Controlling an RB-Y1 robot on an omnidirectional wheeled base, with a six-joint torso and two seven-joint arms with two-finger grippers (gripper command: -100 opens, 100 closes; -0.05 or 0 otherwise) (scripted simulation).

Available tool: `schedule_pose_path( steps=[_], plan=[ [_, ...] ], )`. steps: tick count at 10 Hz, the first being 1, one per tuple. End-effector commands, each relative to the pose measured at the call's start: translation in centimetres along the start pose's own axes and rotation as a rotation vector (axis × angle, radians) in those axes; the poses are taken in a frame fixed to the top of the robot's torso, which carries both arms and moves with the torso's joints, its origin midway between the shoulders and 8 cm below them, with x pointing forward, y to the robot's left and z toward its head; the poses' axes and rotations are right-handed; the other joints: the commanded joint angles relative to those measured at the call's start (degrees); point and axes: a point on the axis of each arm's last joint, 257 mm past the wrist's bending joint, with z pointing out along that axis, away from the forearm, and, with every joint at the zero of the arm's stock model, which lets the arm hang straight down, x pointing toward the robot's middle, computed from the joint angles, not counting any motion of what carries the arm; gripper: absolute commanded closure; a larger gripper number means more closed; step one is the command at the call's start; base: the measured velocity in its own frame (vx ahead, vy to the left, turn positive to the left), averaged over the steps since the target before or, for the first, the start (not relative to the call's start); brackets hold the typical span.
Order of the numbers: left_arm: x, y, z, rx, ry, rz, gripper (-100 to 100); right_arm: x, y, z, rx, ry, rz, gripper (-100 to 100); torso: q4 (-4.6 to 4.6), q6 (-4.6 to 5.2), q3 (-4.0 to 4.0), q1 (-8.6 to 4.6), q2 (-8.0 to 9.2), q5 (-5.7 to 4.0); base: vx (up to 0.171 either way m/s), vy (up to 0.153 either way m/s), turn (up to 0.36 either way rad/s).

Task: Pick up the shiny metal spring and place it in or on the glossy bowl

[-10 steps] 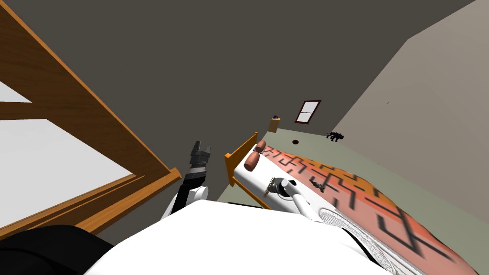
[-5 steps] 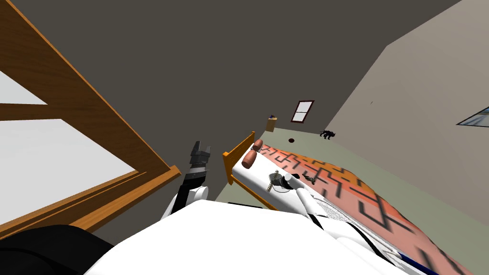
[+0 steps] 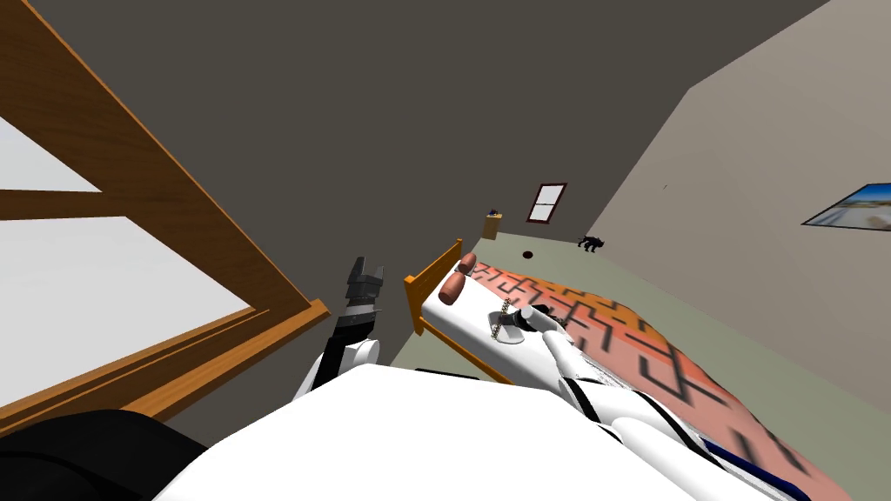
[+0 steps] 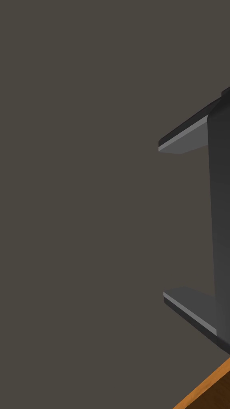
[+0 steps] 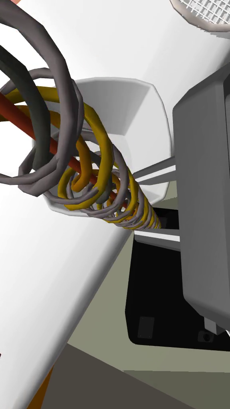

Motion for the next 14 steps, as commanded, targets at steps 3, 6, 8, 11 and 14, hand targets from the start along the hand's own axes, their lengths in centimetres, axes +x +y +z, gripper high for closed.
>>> schedule_pose_path(
  steps=[3, 6, 8, 11, 14],
  plan=[
    [0.0, 0.0, 0.0, 0.0, 0.0, 0.0, 0, 6.3, 3.8, -3.2, -0.093, 0.1, -0.031, 100, 0.11, 0.14, -0.01, -0.3, -0.14, 0.13, -0.042, -0.029, -0.057],
    [0.0, 0.0, 0.0, 0.0, 0.0, 0.0, 0, 5.7, 3.3, -2.8, -0.08, 0.088, -0.025, -100, -0.03, 0.09, -0.15, -0.17, -0.28, 0.07, -0.003, -0.009, -0.005],
    [0.0, 0.0, 0.0, 0.0, 0.0, 0.0, 0, 5.7, 3.3, -2.8, -0.08, 0.088, -0.025, -100, -0.03, 0.09, -0.17, -0.13, -0.31, 0.08, 0.0, 0.0, 0.0],
    [0.0, 0.0, 0.0, 0.0, 0.0, 0.0, 0, 7.6, 3.9, -4.4, -0.082, 0.097, -0.027, -100, -0.04, 0.09, -0.17, -0.13, -0.32, 0.08, -0.015, 0.011, 0.004],
    [0.0, 0.0, 0.0, 0.0, 0.0, 0.0, 0, 9.4, 4.4, -6.0, -0.085, 0.105, -0.03, -100, 0.01, 0.08, -0.06, 0.02, -0.14, 0.13, -0.051, 0.039, 0.005]
  ],
)
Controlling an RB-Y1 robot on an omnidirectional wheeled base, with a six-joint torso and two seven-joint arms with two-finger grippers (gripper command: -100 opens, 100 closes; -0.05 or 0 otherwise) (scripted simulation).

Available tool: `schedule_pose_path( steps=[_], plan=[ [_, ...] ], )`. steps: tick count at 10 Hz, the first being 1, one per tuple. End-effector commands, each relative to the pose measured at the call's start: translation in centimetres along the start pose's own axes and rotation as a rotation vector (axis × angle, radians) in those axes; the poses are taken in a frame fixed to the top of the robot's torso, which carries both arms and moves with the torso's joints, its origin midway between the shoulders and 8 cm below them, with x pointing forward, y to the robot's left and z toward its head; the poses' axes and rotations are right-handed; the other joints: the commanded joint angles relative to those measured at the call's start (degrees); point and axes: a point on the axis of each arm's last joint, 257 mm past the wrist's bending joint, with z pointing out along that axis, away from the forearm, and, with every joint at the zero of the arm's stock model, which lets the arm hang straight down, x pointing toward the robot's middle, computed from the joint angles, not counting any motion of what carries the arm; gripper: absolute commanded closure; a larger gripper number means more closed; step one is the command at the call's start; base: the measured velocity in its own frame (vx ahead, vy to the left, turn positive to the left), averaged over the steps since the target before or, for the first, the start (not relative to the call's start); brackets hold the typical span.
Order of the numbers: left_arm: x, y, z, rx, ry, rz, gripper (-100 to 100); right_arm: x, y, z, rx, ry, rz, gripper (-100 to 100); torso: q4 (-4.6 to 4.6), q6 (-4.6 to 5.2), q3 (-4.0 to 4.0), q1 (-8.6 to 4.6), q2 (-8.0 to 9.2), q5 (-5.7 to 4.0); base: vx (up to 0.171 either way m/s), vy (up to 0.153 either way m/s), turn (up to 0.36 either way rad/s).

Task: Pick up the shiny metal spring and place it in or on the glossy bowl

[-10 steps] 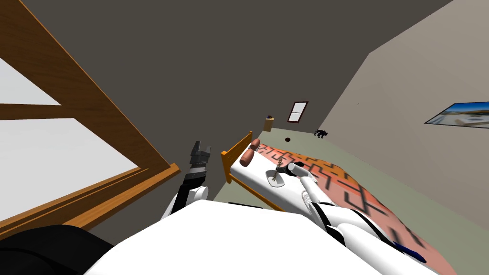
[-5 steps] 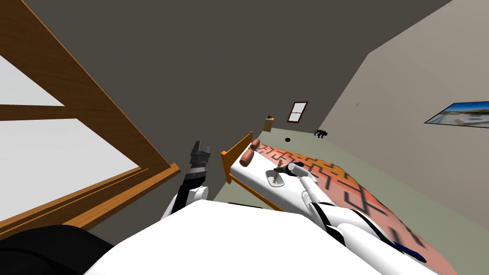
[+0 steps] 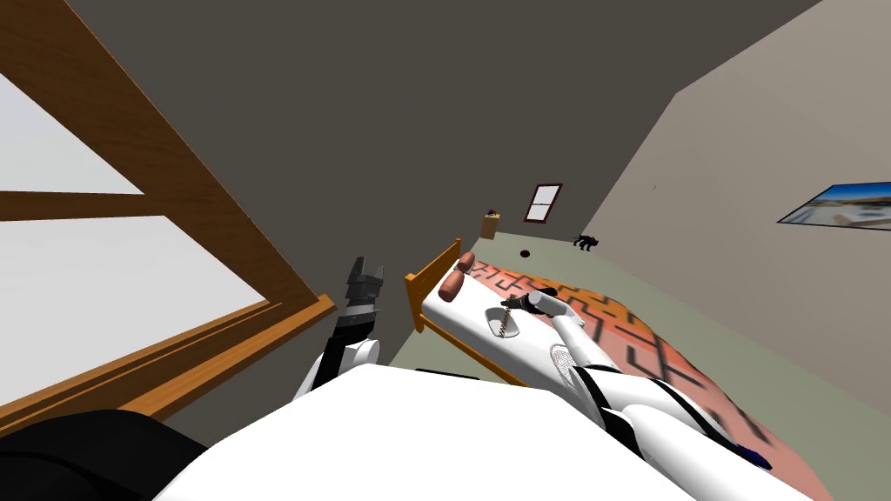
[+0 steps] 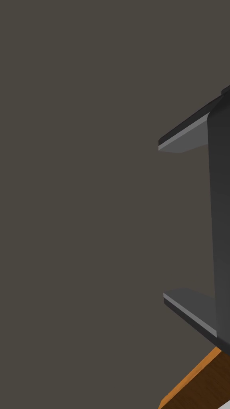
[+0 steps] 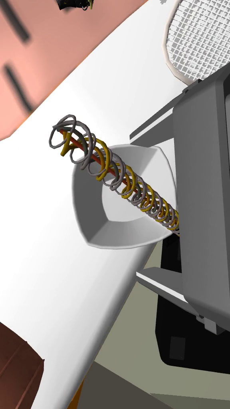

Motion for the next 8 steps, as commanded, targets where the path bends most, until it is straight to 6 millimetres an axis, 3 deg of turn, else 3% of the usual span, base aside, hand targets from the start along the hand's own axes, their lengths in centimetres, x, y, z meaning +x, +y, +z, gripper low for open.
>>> schedule_pose_path(
  steps=[1, 3, 4, 8],
  plan=[
    [0.0, 0.0, 0.0, 0.0, 0.0, 0.0, 0, 1.89, 0.69, -1.21, -0.001, 0.004, 0.001, -100, 0.0, 0.0, 0.0, 0.0, 0.0, 0.0, -0.059, 0.04, 0.008],
    [0.0, 0.0, 0.0, 0.0, 0.0, 0.0, 0, 2.08, 0.83, -1.35, -0.002, 0.006, 0.001, -100, 0.0, -0.01, 0.0, 0.02, 0.0, 0.01, -0.04, 0.029, 0.003],
    [0.0, 0.0, 0.0, 0.0, 0.0, 0.0, 0, 2.14, 0.83, -1.42, -0.002, 0.005, 0.001, 0, -0.02, 0.0, -0.05, -0.05, -0.09, -0.02, 0.0, 0.0, 0.0],
    [0.0, 0.0, 0.0, 0.0, 0.0, 0.0, 0, 2.13, 0.83, -1.41, -0.002, 0.005, 0.001, 0, -0.06, 0.0, -0.13, -0.14, -0.22, -0.04, 0.0, 0.0, 0.0]
  ],
)
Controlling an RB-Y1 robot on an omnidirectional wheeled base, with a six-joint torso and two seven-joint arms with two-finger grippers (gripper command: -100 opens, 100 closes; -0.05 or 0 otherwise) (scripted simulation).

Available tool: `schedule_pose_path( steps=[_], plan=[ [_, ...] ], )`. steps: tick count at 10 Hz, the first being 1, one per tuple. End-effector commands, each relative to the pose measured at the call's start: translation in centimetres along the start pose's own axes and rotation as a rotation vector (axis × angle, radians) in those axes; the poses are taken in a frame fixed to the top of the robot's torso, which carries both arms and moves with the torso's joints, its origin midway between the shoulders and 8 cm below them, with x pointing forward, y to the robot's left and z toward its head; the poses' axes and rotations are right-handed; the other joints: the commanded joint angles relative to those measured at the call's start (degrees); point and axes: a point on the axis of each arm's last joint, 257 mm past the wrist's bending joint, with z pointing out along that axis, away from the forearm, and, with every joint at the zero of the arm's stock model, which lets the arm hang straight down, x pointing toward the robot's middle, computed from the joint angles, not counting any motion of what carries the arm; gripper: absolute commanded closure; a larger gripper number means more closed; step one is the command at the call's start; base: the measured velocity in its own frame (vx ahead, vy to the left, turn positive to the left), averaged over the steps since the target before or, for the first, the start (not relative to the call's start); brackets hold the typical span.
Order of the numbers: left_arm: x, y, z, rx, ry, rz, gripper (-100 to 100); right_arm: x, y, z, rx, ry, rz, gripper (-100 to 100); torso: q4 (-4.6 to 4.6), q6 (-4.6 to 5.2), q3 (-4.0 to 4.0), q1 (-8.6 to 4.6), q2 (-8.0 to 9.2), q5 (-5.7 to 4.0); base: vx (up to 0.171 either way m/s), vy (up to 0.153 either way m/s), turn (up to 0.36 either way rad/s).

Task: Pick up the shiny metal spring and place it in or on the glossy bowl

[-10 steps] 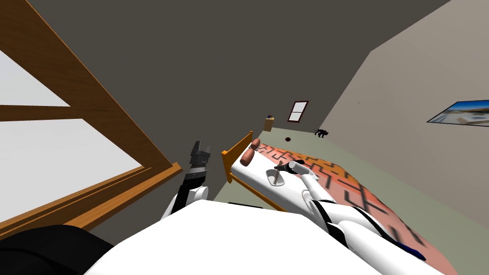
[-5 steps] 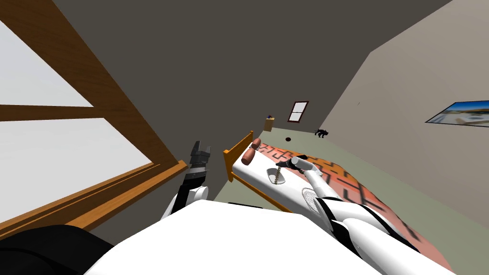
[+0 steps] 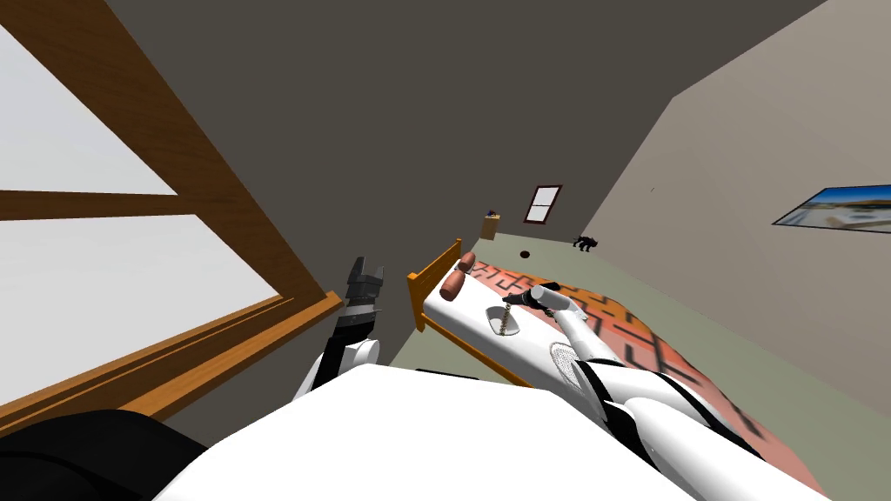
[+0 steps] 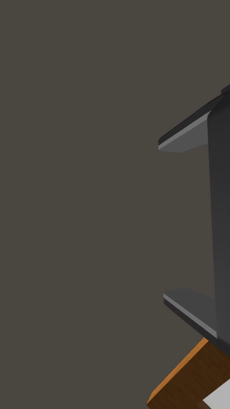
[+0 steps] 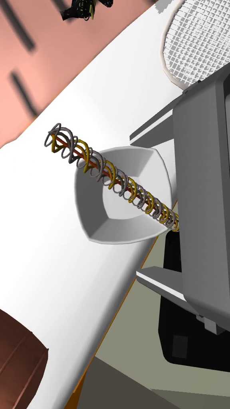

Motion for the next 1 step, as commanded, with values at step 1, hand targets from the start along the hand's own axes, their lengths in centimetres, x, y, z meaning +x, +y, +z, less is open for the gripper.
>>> schedule_pose_path(
  steps=[1],
  plan=[
    [0.0, 0.0, 0.0, 0.0, 0.0, 0.0, 0, 0.0, 0.0, 0.0, 0.0, 0.0, 0.0, 0, 0.0, 0.0, 0.0, 0.0, 0.0, 0.0, 0.0, 0.0, 0.0]
  ],
)
